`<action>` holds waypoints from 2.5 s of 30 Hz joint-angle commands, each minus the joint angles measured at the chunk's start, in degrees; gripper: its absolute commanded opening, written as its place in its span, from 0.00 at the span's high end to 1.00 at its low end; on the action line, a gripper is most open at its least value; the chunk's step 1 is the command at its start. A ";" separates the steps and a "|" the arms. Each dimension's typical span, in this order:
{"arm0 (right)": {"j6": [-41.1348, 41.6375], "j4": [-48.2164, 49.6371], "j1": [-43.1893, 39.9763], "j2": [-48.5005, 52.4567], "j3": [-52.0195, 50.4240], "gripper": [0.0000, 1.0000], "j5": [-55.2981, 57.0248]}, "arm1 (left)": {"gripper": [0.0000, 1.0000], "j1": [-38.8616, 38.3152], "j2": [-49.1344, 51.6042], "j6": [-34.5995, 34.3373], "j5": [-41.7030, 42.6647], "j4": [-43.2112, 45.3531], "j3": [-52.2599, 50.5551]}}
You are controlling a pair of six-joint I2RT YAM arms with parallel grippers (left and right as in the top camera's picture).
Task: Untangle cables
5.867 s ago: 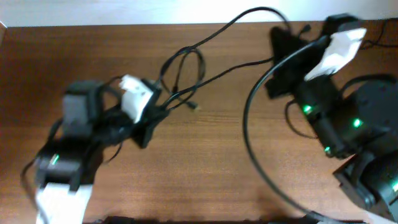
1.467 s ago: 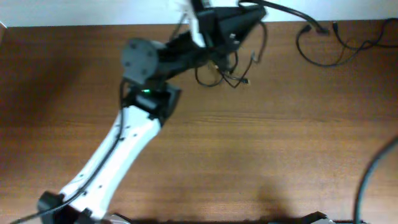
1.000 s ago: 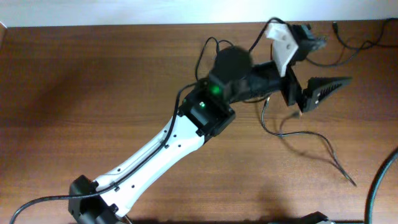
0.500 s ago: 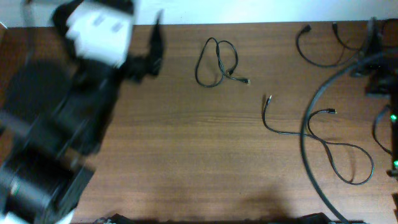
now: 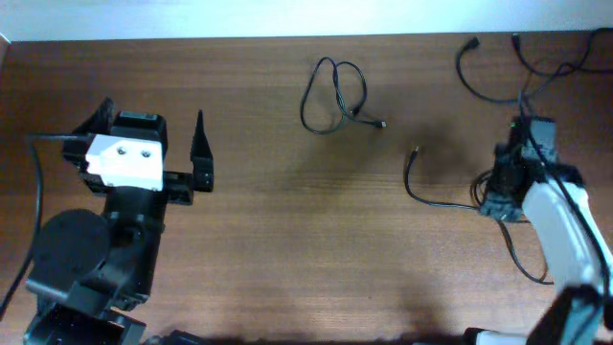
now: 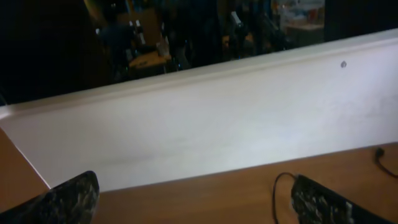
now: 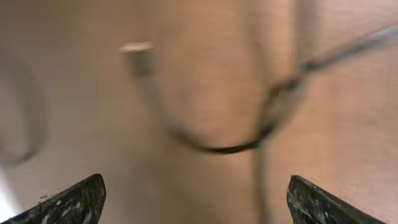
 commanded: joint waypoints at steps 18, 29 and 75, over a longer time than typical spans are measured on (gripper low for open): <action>2.71 10.34 -3.50 18.64 4.31 0.96 15.47 | 0.01 0.24 -0.09 -3.80 0.46 -1.75 -0.17; -59.69 38.69 -20.22 26.05 12.59 0.96 9.90 | 0.01 0.24 -0.07 -3.85 0.46 -7.10 -0.17; -103.89 13.94 29.90 36.59 45.22 0.03 -22.75 | 0.01 0.24 0.70 -6.86 0.02 -14.86 -0.17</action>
